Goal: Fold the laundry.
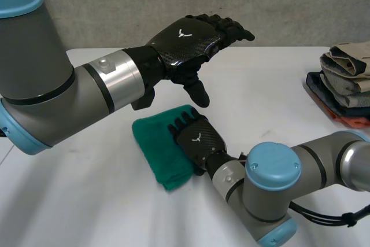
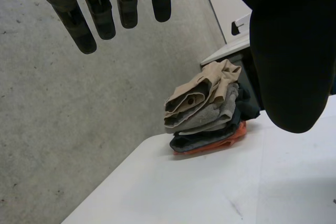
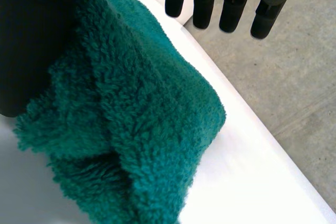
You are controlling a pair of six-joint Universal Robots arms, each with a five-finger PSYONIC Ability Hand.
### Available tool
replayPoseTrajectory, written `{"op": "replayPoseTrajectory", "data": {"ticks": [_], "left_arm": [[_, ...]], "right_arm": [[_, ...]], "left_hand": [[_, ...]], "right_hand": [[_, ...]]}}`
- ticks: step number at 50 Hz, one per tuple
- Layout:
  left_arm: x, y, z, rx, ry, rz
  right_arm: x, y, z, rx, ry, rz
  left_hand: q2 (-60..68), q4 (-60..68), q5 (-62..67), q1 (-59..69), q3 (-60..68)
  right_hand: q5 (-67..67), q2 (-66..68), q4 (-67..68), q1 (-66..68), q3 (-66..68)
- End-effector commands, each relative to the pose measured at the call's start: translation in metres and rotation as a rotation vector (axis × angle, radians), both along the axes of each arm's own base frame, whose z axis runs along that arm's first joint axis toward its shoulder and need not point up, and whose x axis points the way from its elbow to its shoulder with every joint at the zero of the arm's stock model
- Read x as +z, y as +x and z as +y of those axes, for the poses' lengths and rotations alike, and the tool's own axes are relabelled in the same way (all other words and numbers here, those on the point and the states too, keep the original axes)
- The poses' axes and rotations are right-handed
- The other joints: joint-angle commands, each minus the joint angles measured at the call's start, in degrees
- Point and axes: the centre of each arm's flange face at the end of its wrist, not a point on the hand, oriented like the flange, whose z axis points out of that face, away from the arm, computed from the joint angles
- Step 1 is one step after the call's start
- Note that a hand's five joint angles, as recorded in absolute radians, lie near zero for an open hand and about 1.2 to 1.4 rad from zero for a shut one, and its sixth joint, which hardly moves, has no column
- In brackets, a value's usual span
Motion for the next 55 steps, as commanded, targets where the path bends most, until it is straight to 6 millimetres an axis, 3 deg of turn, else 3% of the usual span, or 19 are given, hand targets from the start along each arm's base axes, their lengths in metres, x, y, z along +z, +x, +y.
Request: {"op": "replayPoseTrajectory", "data": {"ticks": [1,2,3,11,13,20,21,25,27,29,31,35,38,39,43,47,50,54,55], "left_arm": [[-0.001,-0.001,0.001,-0.004,0.002,-0.001],[0.0,-0.001,0.001,-0.004,0.0,0.0],[0.0,-0.001,0.001,-0.004,0.001,0.0],[0.012,0.0,0.0,-0.001,-0.031,0.024],[0.018,0.0,0.0,-0.001,-0.044,0.034],[0.04,0.003,0.003,0.003,-0.104,0.073],[0.048,0.004,0.004,0.01,-0.117,0.086],[0.063,0.008,0.005,0.035,-0.137,0.128],[0.068,0.009,0.006,0.038,-0.14,0.149],[0.069,0.008,0.006,0.036,-0.137,0.16],[0.067,0.007,0.007,0.03,-0.121,0.168],[0.061,0.006,0.007,0.029,-0.105,0.158],[0.054,0.006,0.008,0.027,-0.086,0.144],[0.052,0.006,0.007,0.027,-0.081,0.139],[0.038,0.005,0.008,0.024,-0.048,0.114],[0.031,0.004,0.008,0.022,-0.032,0.101],[0.029,0.004,0.009,0.021,-0.027,0.098],[0.029,0.003,0.009,0.019,-0.026,0.097],[0.029,0.003,0.009,0.019,-0.027,0.098]], "right_arm": [[0.0,0.009,-0.01,0.003,-0.018,-0.018],[0.004,0.011,-0.013,-0.001,-0.024,-0.034],[0.006,0.012,-0.014,-0.001,-0.028,-0.041],[0.046,0.024,-0.035,-0.013,-0.138,-0.15],[0.065,0.021,-0.057,-0.053,-0.171,-0.199],[0.133,0.002,-0.1,-0.141,-0.317,-0.319],[0.153,-0.009,-0.113,-0.172,-0.365,-0.346],[0.197,-0.039,-0.142,-0.25,-0.474,-0.394],[0.223,-0.073,-0.168,-0.322,-0.545,-0.42],[0.232,-0.105,-0.191,-0.389,-0.58,-0.43],[0.236,-0.153,-0.22,-0.475,-0.61,-0.43],[0.228,-0.217,-0.248,-0.521,-0.596,-0.402],[0.213,-0.248,-0.259,-0.538,-0.56,-0.375],[0.197,-0.269,-0.267,-0.555,-0.522,-0.355],[0.146,-0.313,-0.28,-0.605,-0.429,-0.287],[0.109,-0.346,-0.279,-0.651,-0.358,-0.246],[0.09,-0.359,-0.273,-0.644,-0.309,-0.227],[0.076,-0.352,-0.262,-0.567,-0.254,-0.213],[0.075,-0.351,-0.261,-0.558,-0.246,-0.212]], "left_hand": [[-2.1,-1.7,-2.9,-0.9,-2.1],[-2.1,-1.7,-2.9,-0.9,-2.1],[-2.1,-1.7,-2.9,-0.9,-2.1],[-2.1,-1.7,-2.9,-0.9,-2.1],[-2.1,-1.7,-2.9,-0.9,-2.1],[-2.1,-1.7,-2.9,-0.9,-2.1],[-2.1,-1.7,-2.9,-0.9,-2.1],[-2.1,-1.7,-2.9,-0.9,-2.1],[-2.1,-1.7,-2.9,-0.9,-2.1],[-2.1,-1.7,-2.9,-0.9,-2.1],[-2.1,-1.7,-2.9,-0.9,-2.1],[-2.1,-1.7,-2.9,-0.9,-2.1],[-2.1,-1.7,-2.9,-0.9,-2.1],[-2.1,-1.7,-2.9,-0.9,-2.1],[-2.1,-1.7,-2.9,-0.9,-2.1],[-2.1,-1.7,-2.9,-0.9,-2.1],[-2.1,-1.7,-2.9,-0.9,-2.1],[-2.1,-1.7,-2.9,-0.9,-2.1],[-2.1,-1.7,-2.9,-0.9,-2.1]], "right_hand": [[37.2,37.3,37.6,37.8,37.5],[55.6,55.7,56.0,56.2,56.0],[63.4,63.6,63.8,64.0,63.8],[63.9,64.1,64.3,64.5,64.3],[63.9,64.1,64.3,64.5,64.3],[63.9,64.1,64.3,64.5,64.3],[63.9,64.1,64.3,64.5,64.3],[63.9,64.1,64.3,64.5,64.3],[63.9,64.1,64.3,64.5,64.3],[63.9,64.1,64.3,64.5,64.3],[63.9,64.1,64.3,64.5,64.3],[63.9,64.1,64.3,64.5,64.3],[63.9,64.1,64.3,64.5,64.3],[63.9,64.1,64.3,64.5,64.3],[63.9,64.1,64.3,64.5,64.3],[63.9,64.1,64.3,64.5,64.3],[63.9,64.1,64.3,64.5,64.3],[63.9,64.1,64.3,64.5,64.3],[52.5,52.7,52.9,53.1,52.9]]}}
